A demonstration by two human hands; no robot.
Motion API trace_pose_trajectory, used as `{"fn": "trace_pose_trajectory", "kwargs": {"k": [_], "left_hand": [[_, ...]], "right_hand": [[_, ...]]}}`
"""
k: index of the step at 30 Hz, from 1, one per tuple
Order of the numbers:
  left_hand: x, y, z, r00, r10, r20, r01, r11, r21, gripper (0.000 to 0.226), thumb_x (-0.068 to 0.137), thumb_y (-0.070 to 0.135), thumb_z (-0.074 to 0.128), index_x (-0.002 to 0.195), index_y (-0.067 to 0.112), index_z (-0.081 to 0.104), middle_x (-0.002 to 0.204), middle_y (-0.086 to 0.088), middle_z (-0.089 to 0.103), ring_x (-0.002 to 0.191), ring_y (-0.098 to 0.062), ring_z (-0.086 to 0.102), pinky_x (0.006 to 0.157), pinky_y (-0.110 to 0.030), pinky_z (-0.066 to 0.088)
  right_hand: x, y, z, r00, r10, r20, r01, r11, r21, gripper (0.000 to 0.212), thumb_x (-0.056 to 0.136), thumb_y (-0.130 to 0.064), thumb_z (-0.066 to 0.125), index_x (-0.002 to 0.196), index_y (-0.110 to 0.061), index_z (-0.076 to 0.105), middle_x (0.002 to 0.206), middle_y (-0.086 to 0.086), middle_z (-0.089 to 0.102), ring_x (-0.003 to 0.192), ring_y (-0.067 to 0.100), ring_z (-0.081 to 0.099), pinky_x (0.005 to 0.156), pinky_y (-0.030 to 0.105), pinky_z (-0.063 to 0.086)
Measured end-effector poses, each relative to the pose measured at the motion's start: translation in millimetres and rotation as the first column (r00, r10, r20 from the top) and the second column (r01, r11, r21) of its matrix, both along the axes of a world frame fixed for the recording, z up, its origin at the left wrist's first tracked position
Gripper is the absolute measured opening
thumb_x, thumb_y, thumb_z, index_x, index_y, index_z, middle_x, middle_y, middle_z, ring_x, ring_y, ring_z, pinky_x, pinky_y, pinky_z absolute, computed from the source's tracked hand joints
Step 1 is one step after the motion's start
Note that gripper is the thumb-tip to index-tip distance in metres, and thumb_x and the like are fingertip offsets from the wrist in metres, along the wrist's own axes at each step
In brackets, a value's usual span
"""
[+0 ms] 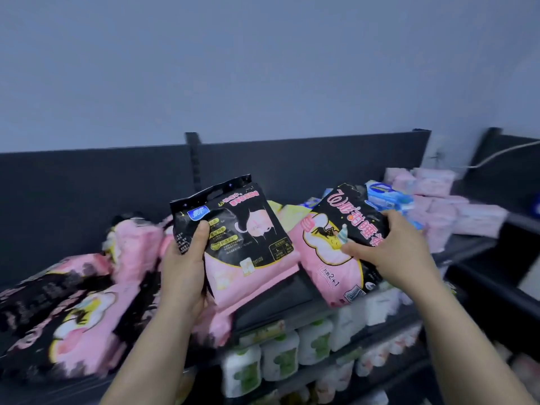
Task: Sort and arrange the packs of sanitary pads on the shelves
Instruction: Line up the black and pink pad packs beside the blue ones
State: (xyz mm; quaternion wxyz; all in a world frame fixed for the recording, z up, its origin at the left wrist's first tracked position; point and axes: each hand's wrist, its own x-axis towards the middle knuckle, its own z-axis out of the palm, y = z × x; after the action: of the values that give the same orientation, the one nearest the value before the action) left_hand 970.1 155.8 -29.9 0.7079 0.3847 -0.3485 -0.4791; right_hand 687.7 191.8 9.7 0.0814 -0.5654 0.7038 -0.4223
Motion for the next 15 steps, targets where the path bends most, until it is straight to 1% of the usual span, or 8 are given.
{"fn": "trace_pose_trajectory", "kwargs": {"k": [3, 5, 6, 8, 9, 11, 13, 15], "left_hand": [[-50.3, -5.5, -3.8, 0.995, -0.093, 0.028, 0.092, 0.995, 0.027, 0.018, 0.089, 0.028, 0.068, 0.105, 0.019, 0.067, 0.102, -0.006, 0.075, 0.094, -0.026, 0.071, 0.088, -0.046, 0.055], [-89.3, -4.5, -5.8, 0.986, -0.164, 0.029, 0.164, 0.986, 0.030, 0.018, 0.086, 0.027, 0.072, 0.102, 0.020, 0.068, 0.105, -0.010, 0.074, 0.094, -0.028, 0.071, 0.088, -0.049, 0.054], [-110.3, -3.4, -6.9, 0.979, -0.199, 0.042, 0.198, 0.980, 0.035, 0.017, 0.084, 0.028, 0.075, 0.100, 0.022, 0.070, 0.106, -0.011, 0.073, 0.095, -0.031, 0.071, 0.089, -0.054, 0.053], [-157.1, 3.8, -7.1, 0.957, -0.276, 0.091, 0.273, 0.961, 0.036, 0.013, 0.081, 0.033, 0.077, 0.093, 0.029, 0.072, 0.103, -0.008, 0.074, 0.089, -0.031, 0.071, 0.087, -0.064, 0.049], [-182.7, 7.4, -7.9, 0.945, -0.308, 0.111, 0.307, 0.951, 0.030, 0.014, 0.081, 0.034, 0.077, 0.093, 0.029, 0.073, 0.101, -0.005, 0.075, 0.087, -0.028, 0.072, 0.087, -0.062, 0.050], [-234.1, 17.6, -7.4, 0.923, -0.363, 0.129, 0.362, 0.932, 0.034, 0.017, 0.081, 0.034, 0.076, 0.095, 0.025, 0.071, 0.096, -0.001, 0.076, 0.088, -0.022, 0.072, 0.089, -0.051, 0.054], [-287.7, 28.7, -6.7, 0.896, -0.429, 0.111, 0.427, 0.903, 0.047, 0.014, 0.083, 0.029, 0.075, 0.094, 0.021, 0.070, 0.094, -0.002, 0.076, 0.084, -0.019, 0.071, 0.083, -0.040, 0.056], [-340.4, 41.7, -6.1, 0.866, -0.494, 0.080, 0.492, 0.870, 0.045, 0.010, 0.085, 0.022, 0.073, 0.094, 0.019, 0.070, 0.093, -0.005, 0.075, 0.083, -0.023, 0.070, 0.084, -0.040, 0.056]], "right_hand": [[-46.5, 25.1, -3.1, 0.997, -0.083, 0.005, 0.083, 0.997, 0.006, 0.057, 0.056, -0.037, 0.089, 0.095, -0.025, 0.049, 0.082, -0.018, 0.056, 0.080, 0.016, 0.057, 0.069, 0.033, 0.042], [-82.4, 43.8, -5.9, 0.990, -0.141, 0.014, 0.140, 0.990, 0.006, 0.060, 0.054, -0.037, 0.090, 0.098, -0.028, 0.050, 0.086, -0.015, 0.059, 0.083, 0.016, 0.059, 0.072, 0.034, 0.046], [-101.3, 54.2, -7.6, 0.985, -0.171, 0.018, 0.171, 0.985, 0.005, 0.061, 0.053, -0.037, 0.090, 0.099, -0.029, 0.050, 0.089, -0.012, 0.061, 0.084, 0.016, 0.060, 0.075, 0.035, 0.049], [-140.6, 75.9, -12.5, 0.973, -0.230, 0.022, 0.230, 0.973, 0.005, 0.063, 0.051, -0.038, 0.090, 0.099, -0.031, 0.051, 0.092, -0.012, 0.064, 0.084, 0.014, 0.062, 0.077, 0.037, 0.051], [-161.0, 88.4, -14.3, 0.965, -0.261, 0.017, 0.261, 0.965, 0.006, 0.062, 0.050, -0.039, 0.090, 0.097, -0.031, 0.051, 0.091, -0.013, 0.064, 0.082, 0.013, 0.062, 0.076, 0.037, 0.051], [-199.8, 113.5, -15.9, 0.947, -0.320, -0.003, 0.320, 0.947, 0.018, 0.060, 0.052, -0.039, 0.090, 0.095, -0.029, 0.050, 0.088, -0.015, 0.063, 0.079, 0.011, 0.060, 0.070, 0.034, 0.049], [-239.5, 140.1, -17.0, 0.922, -0.386, -0.031, 0.387, 0.922, 0.025, 0.060, 0.054, -0.039, 0.089, 0.097, -0.030, 0.049, 0.090, -0.013, 0.063, 0.082, 0.013, 0.059, 0.070, 0.033, 0.046], [-278.6, 167.5, -17.3, 0.894, -0.446, -0.044, 0.447, 0.895, 0.013, 0.061, 0.054, -0.037, 0.089, 0.100, -0.033, 0.049, 0.094, -0.012, 0.063, 0.086, 0.014, 0.059, 0.075, 0.034, 0.047]]}}
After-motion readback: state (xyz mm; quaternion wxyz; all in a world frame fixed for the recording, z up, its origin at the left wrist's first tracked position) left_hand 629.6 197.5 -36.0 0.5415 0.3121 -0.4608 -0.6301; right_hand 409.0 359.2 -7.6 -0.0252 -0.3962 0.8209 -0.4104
